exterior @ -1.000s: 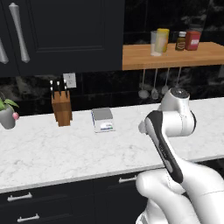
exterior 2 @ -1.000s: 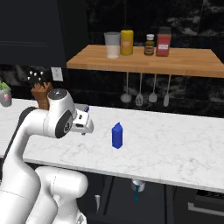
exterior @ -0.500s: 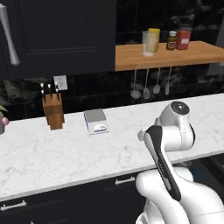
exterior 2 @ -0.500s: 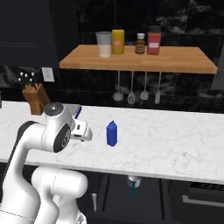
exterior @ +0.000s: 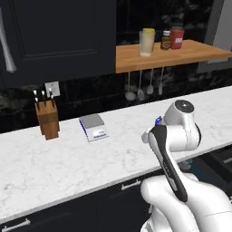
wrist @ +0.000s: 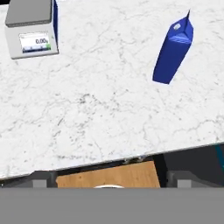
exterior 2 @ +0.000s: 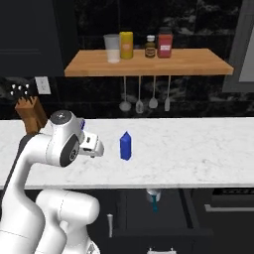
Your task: Pick the measuring cup from the drawer and place it on the counter.
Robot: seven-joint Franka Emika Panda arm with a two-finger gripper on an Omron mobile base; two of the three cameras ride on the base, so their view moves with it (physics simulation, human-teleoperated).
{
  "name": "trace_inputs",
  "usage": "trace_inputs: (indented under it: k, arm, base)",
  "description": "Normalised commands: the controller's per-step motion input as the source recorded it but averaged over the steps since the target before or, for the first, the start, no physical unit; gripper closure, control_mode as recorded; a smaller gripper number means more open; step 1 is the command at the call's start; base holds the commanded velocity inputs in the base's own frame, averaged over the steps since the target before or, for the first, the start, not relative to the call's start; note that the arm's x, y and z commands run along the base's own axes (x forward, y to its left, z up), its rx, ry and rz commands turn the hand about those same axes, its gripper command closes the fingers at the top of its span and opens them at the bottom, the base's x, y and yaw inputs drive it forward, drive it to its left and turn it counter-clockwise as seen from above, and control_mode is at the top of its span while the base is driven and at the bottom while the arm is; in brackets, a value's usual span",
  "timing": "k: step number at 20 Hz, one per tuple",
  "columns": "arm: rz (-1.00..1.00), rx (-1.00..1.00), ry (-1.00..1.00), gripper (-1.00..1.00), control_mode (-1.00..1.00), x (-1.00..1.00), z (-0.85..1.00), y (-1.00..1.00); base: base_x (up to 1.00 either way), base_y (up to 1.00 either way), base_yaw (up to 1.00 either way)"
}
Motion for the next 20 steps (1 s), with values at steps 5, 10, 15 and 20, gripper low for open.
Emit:
trace_inputs:
  k: [5,10,15,20]
  arm:
    - [0.0,0.0,0.0,-1.0,1.0,0.0,0.0,0.0]
    - [0.0,0.0,0.0,-1.0,1.0,0.0,0.0,0.0]
    - [-0.13,0.0,0.0,-1.0,-1.0,0.01,-0.1,-0.01]
    - [-0.16,0.01,0.0,-1.0,-1.0,0.06,-0.3,-0.71]
  base:
    - [-0.32,0.04,-0.36]
    - [0.0,0.13,-0.37]
    - [0.05,0.22,-0.21]
    - [0.0,0.0,0.0]
